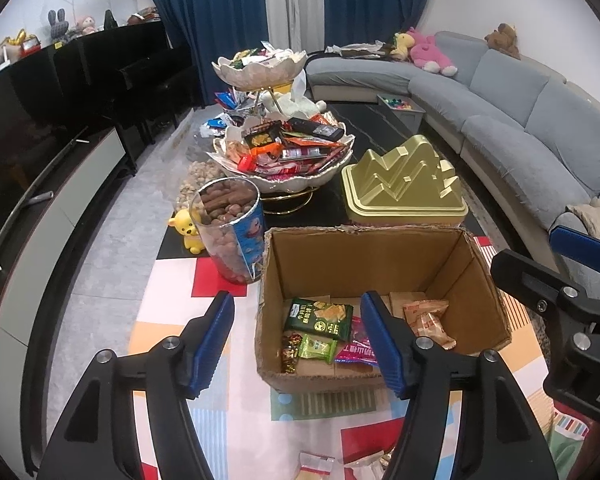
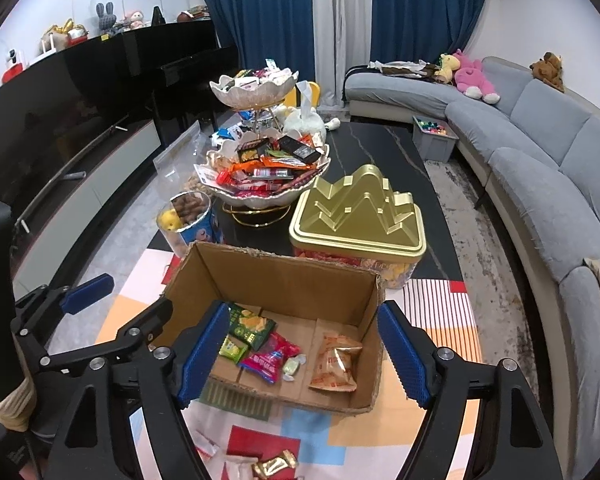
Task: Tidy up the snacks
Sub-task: 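Withdraw both open tools from the box back toward the snacks on the mat, then lower the right tool onto the red chocolate bar while the left tool approaches the yellow cake packet, then close the right tool on the red chocolate bar while the left tool closes on the cake packet, then lift the red chocolate bar with the right tool while the left tool lifts the cake packet, then carry the red bar and cake packet over the cardboard box with both tools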
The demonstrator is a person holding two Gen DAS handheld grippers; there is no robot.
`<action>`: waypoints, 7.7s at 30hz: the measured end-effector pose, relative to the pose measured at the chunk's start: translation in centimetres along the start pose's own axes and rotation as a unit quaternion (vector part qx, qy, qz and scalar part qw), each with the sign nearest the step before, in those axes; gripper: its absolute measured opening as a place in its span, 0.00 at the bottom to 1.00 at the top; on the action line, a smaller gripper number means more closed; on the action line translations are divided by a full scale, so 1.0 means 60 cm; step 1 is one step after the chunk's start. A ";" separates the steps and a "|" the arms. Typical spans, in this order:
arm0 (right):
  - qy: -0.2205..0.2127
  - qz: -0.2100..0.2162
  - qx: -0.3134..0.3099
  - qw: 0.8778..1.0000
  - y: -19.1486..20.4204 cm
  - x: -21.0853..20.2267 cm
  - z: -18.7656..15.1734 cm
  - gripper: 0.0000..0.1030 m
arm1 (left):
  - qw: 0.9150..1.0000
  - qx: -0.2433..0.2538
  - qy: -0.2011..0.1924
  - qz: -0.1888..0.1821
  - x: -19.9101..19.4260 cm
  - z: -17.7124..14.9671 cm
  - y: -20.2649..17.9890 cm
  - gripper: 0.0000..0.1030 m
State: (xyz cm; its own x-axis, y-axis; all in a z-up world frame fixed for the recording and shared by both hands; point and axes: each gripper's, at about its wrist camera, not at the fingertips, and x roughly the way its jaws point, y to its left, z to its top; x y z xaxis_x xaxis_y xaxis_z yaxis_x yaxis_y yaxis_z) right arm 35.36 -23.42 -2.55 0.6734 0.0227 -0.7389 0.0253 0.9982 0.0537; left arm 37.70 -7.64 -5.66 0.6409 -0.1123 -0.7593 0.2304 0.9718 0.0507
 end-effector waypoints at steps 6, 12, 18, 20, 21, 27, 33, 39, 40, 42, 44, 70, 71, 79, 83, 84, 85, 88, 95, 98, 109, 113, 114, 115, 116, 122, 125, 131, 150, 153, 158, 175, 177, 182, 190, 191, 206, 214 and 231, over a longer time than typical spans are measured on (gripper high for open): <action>-0.005 0.001 0.000 1.000 0.006 -0.022 -0.008 0.75 | 1.000 0.001 -0.010 0.005 -0.032 -0.006 0.006 0.63; -0.010 0.000 -0.002 1.000 0.012 -0.044 -0.018 0.75 | 1.000 0.001 -0.016 0.008 -0.059 -0.014 0.012 0.63; -0.011 -0.002 -0.002 1.000 0.016 -0.058 -0.030 0.75 | 1.000 0.002 -0.017 0.009 -0.073 -0.026 0.013 0.63; -0.009 -0.002 -0.003 1.000 0.017 -0.063 -0.036 0.75 | 1.000 0.002 -0.016 0.009 -0.077 -0.031 0.012 0.63; -0.009 -0.003 -0.003 1.000 0.018 -0.064 -0.039 0.75 | 1.000 0.003 -0.015 0.009 -0.079 -0.034 0.012 0.63; -0.002 -0.004 -0.002 1.000 0.018 -0.070 -0.058 0.75 | 1.000 0.006 -0.012 0.009 -0.090 -0.057 0.013 0.63; 0.007 -0.005 -0.001 1.000 0.019 -0.072 -0.081 0.75 | 1.000 0.009 -0.007 0.010 -0.100 -0.080 0.014 0.63; 0.011 -0.009 -0.006 1.000 0.021 -0.079 -0.098 0.75 | 1.000 0.009 0.000 0.009 -0.102 -0.100 0.014 0.63; 0.012 -0.011 -0.007 1.000 0.022 -0.080 -0.101 0.75 | 1.000 0.010 0.001 0.009 -0.102 -0.104 0.014 0.63; 0.014 -0.011 -0.007 1.000 0.021 -0.081 -0.108 0.75 | 1.000 0.012 0.004 0.008 -0.103 -0.110 0.013 0.63; 0.016 -0.011 -0.007 1.000 0.021 -0.080 -0.114 0.75 | 1.000 0.013 0.007 0.008 -0.102 -0.118 0.012 0.63; 0.070 -0.020 -0.016 0.997 0.028 -0.049 -0.212 0.75 | 0.997 0.026 0.067 -0.004 -0.058 -0.228 0.001 0.63; 0.072 -0.021 -0.016 0.997 0.028 -0.047 -0.216 0.75 | 0.997 0.026 0.068 -0.005 -0.056 -0.230 0.000 0.63; 0.093 -0.024 -0.017 0.995 0.028 -0.030 -0.249 0.75 | 0.996 0.033 0.086 -0.007 -0.035 -0.257 -0.006 0.63; 0.106 -0.024 -0.019 0.994 0.028 -0.018 -0.269 0.75 | 0.995 0.036 0.094 -0.008 -0.026 -0.274 -0.005 0.63; 0.110 -0.023 -0.020 0.994 0.030 -0.015 -0.276 0.75 | 0.995 0.036 0.097 -0.008 -0.023 -0.278 -0.004 0.63; 0.112 -0.022 -0.020 0.993 0.030 -0.013 -0.280 0.75 | 0.994 0.037 0.100 -0.009 -0.020 -0.282 -0.005 0.63; 0.123 -0.021 -0.023 0.992 0.035 -0.004 -0.294 0.75 | 0.993 0.040 0.109 -0.010 -0.010 -0.295 -0.005 0.63; 0.145 -0.020 -0.026 0.989 0.037 0.017 -0.323 0.75 | 0.991 0.047 0.127 -0.018 0.013 -0.315 -0.005 0.63; 0.155 -0.019 -0.026 0.987 0.037 0.028 -0.332 0.75 | 0.989 0.048 0.136 -0.020 0.024 -0.323 -0.006 0.63; 0.188 -0.014 -0.027 0.982 0.037 0.063 -0.368 0.75 | 0.984 0.055 0.168 -0.036 0.067 -0.349 -0.008 0.63; 0.197 -0.014 -0.027 0.980 0.037 0.076 -0.378 0.75 | 0.981 0.053 0.181 -0.039 0.086 -0.355 -0.005 0.63; 0.200 -0.014 -0.026 0.979 0.037 0.079 -0.379 0.75 | 0.981 0.052 0.183 -0.039 0.090 -0.356 -0.005 0.63; 0.202 -0.014 -0.026 0.979 0.038 0.083 -0.382 0.75 | 0.981 0.053 0.185 -0.039 0.094 -0.356 -0.004 0.63; 0.205 -0.013 -0.026 0.978 0.039 0.086 -0.383 0.75 | 0.980 0.054 0.187 -0.040 0.098 -0.356 -0.004 0.63; 0.219 -0.008 -0.025 0.975 0.041 0.104 -0.392 0.75 | 0.978 0.057 0.197 -0.042 0.117 -0.361 -0.007 0.63; 0.225 -0.005 -0.025 0.974 0.041 0.112 -0.393 0.75 | 0.977 0.055 0.201 -0.044 0.124 -0.362 -0.009 0.63; 0.240 0.003 -0.019 0.971 0.042 0.133 -0.395 0.75 | 0.975 0.057 0.209 -0.045 0.134 -0.368 -0.011 0.63; 0.248 -0.001 -0.010 0.969 0.025 0.184 -0.384 0.72 | 0.977 0.062 0.195 -0.067 0.152 -0.358 -0.007 0.51; 0.244 -0.006 -0.013 0.970 0.027 0.184 -0.384 0.64 | 0.976 0.069 0.192 -0.071 0.146 -0.360 -0.015 0.42; 0.237 -0.005 -0.012 0.971 0.030 0.175 -0.382 0.54 | 0.976 0.073 0.193 -0.073 0.139 -0.362 -0.022 0.35; 0.218 -0.007 0.001 0.976 0.014 0.149 -0.387 0.48 | 0.979 0.068 0.185 -0.058 0.110 -0.359 -0.022 0.33; 0.213 -0.006 0.002 0.977 0.014 0.139 -0.384 0.48 | 0.980 0.066 0.181 -0.057 0.102 -0.356 -0.021 0.33; 0.202 -0.006 0.005 0.979 0.015 0.113 -0.376 0.48 | 0.981 0.067 0.173 -0.055 0.078 -0.350 -0.020 0.33; 0.185 -0.006 0.006 0.983 0.026 0.075 -0.356 0.48 | 0.984 0.065 0.156 -0.048 0.037 -0.338 -0.020 0.33; 0.183 -0.006 0.006 0.983 0.025 0.072 -0.353 0.48 | 0.985 0.065 0.155 -0.047 0.034 -0.337 -0.020 0.33; 0.162 -0.002 0.018 0.987 0.020 0.026 -0.335 0.48 | 0.988 0.059 0.139 -0.040 -0.016 -0.315 -0.020 0.33; 0.148 -0.003 0.023 0.989 0.015 -0.004 -0.322 0.48 | 0.990 0.059 0.123 -0.040 -0.039 -0.296 -0.027 0.33; 0.110 0.003 0.021 0.994 0.011 -0.056 -0.262 0.48 | 0.994 0.049 0.096 -0.034 -0.080 -0.237 -0.026 0.33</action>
State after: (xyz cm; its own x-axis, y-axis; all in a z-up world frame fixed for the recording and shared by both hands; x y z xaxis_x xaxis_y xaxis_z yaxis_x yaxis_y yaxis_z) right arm 21.48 -21.97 -10.57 0.4967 0.0447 -0.8668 0.0559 0.9949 0.0834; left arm 23.85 -5.65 -11.30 0.4715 -0.1253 -0.8729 0.3443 0.9374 0.0514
